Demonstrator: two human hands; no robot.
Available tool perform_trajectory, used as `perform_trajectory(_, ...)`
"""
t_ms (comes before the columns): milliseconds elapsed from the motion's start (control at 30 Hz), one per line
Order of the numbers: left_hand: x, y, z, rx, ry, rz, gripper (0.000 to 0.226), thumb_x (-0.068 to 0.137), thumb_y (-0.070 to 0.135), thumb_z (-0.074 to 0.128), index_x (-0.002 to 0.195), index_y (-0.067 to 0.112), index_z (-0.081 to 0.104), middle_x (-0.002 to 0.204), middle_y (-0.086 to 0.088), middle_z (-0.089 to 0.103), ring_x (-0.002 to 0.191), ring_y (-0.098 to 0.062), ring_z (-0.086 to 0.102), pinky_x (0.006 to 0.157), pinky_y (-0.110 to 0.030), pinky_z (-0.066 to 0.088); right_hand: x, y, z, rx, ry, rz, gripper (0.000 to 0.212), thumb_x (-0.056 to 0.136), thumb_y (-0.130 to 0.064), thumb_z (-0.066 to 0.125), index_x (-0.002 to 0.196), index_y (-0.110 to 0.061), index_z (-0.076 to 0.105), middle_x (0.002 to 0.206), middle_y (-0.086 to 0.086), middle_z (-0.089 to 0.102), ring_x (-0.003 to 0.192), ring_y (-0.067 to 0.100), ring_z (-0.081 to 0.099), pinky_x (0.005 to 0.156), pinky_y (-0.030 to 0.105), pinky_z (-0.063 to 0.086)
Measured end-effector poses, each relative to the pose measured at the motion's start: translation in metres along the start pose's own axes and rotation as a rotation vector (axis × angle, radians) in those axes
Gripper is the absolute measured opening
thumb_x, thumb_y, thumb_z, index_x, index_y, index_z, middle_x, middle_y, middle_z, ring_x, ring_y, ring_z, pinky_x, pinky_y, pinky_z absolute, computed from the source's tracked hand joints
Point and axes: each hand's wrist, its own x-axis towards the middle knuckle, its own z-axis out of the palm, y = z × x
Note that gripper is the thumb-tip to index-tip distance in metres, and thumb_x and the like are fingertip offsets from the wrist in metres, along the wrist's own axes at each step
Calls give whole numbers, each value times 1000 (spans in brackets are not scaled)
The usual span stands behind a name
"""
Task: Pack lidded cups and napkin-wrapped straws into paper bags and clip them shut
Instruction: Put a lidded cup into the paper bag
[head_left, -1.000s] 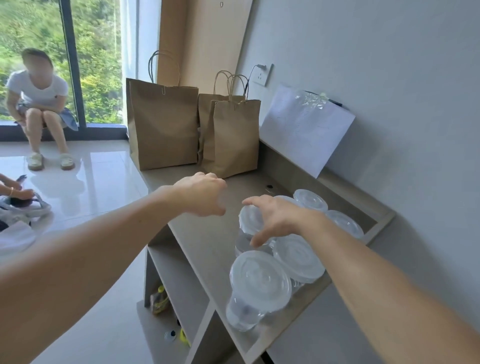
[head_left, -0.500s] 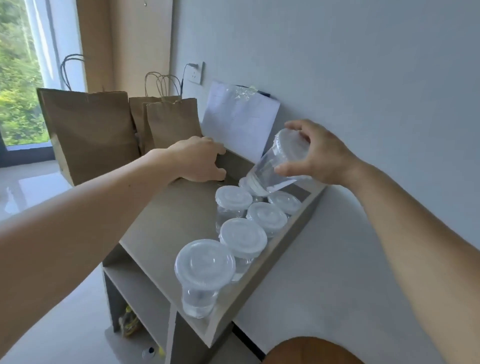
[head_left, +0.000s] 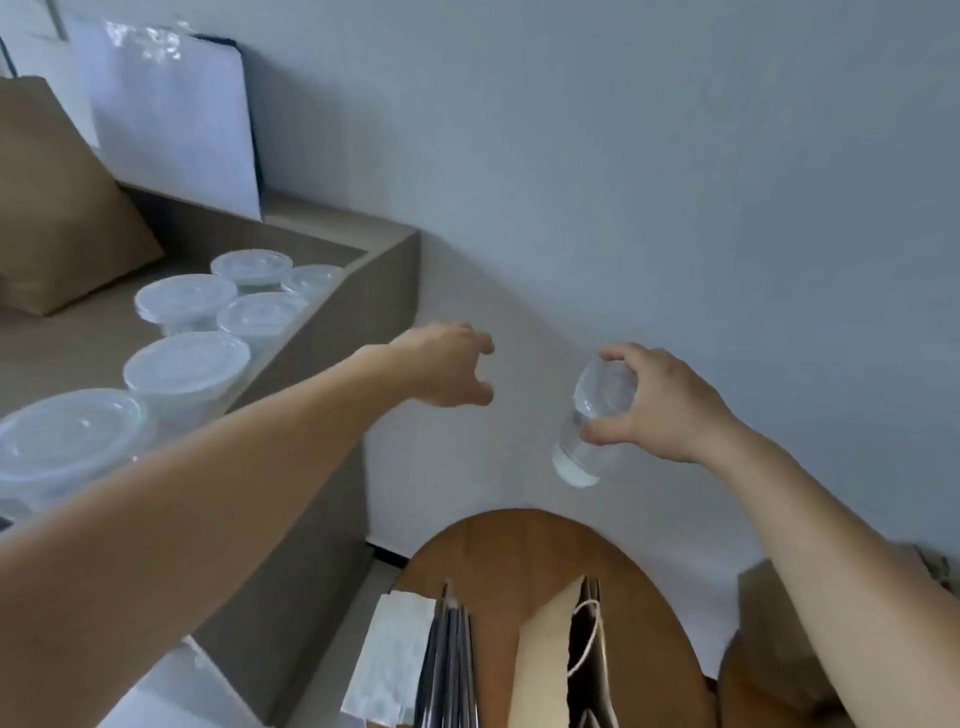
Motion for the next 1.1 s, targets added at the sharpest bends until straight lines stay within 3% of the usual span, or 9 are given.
perform_trajectory(267, 8, 104, 158, -102, -339, 45, 67, 89, 46, 60, 147, 22, 36, 146, -3, 45, 131, -26, 44, 104, -40, 41, -57, 138, 77, -31, -182, 209, 102, 50, -64, 72, 141, -40, 33, 134, -4, 43, 122, 20, 43, 81, 35, 41)
perform_trajectory(367, -9, 124, 206, -125, -481, 32, 74, 80, 44, 69, 145, 21, 40, 140, -3, 51, 123, -25, 52, 100, -41, 47, -65, 158, 95, -8, -171, 239, 100, 53, -62, 74, 142, -37, 34, 134, -3, 44, 123, 21, 43, 81, 35, 40)
perform_trajectory(500, -34, 142, 258, -179, -636, -3, 88, 73, 58, 73, 144, 21, 36, 135, -2, 55, 117, -26, 55, 98, -42, 48, -64, 162, 115, 74, -142, 246, 98, 55, -58, 76, 141, -36, 34, 134, -4, 44, 124, 21, 41, 83, 34, 38)
perform_trajectory(633, -43, 153, 288, -204, -628, -122, 73, 78, 65, 61, 129, 16, 43, 105, -2, 64, 94, -24, 64, 84, -42, 55, -55, 149, 126, 137, -114, 238, 99, 49, -63, 70, 139, -37, 36, 132, -4, 44, 123, 21, 41, 82, 33, 36)
perform_trajectory(800, -44, 153, 305, -377, -584, -283, 35, 92, 44, 50, 113, 16, 54, 95, -4, 65, 84, -22, 67, 79, -40, 59, -52, 134, 147, 159, -71, 255, 97, 53, -62, 75, 138, -38, 36, 128, -5, 45, 120, 21, 44, 83, 32, 38)
perform_trajectory(967, -48, 146, 321, -534, -570, -379, 19, 91, 28, 50, 100, 14, 60, 87, -7, 67, 78, -23, 70, 77, -37, 61, -68, 135, 162, 164, -111, 278, 98, 56, -63, 73, 141, -37, 33, 132, -3, 44, 123, 22, 44, 92, 37, 44)
perform_trajectory(1100, -51, 136, 330, -631, -517, -514, 14, 95, 19, 45, 95, 15, 58, 76, -6, 69, 55, -14, 70, 62, -28, 61, -83, 152, 151, 95, -185, 201, 98, 60, -60, 76, 144, -37, 32, 139, -6, 40, 128, 19, 39, 96, 37, 43)
